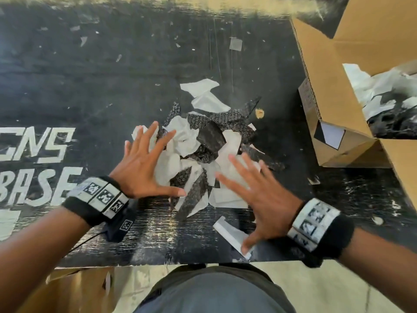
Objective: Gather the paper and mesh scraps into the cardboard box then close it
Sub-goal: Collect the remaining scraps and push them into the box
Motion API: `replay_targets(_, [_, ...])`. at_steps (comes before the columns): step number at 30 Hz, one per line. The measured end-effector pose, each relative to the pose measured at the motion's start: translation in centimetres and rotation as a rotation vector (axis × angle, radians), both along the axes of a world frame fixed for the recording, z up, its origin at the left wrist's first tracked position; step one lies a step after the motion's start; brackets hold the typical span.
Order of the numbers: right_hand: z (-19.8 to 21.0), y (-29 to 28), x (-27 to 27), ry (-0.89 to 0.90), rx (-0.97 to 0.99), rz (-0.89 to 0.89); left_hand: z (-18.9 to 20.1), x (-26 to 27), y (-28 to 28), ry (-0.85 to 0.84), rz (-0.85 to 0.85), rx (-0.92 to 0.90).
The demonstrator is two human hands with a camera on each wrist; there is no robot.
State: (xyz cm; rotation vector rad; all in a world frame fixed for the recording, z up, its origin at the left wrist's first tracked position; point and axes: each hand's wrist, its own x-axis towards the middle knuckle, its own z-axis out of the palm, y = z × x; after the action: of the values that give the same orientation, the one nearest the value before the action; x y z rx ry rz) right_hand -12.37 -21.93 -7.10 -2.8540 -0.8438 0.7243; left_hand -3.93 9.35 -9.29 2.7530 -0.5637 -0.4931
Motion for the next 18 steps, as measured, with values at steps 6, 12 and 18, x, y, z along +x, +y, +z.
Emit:
replay_targets(6, [-3.6,0.6,1.6,-0.151,0.006,-0.053,-3.5,1.4,-2.5,0.047,-0.098,0.149])
replay_targets(12, [-2.7,0.5,8.6,-0.171,0.03,-0.108,-3.5,1.4,-2.6,0.004,-0.116,0.108])
replay_targets(18, [-2.1,0.9,12.5,-0.126,-0.028,-0.052,-1.7,3.1,-2.7,0.038,-0.132,0.158])
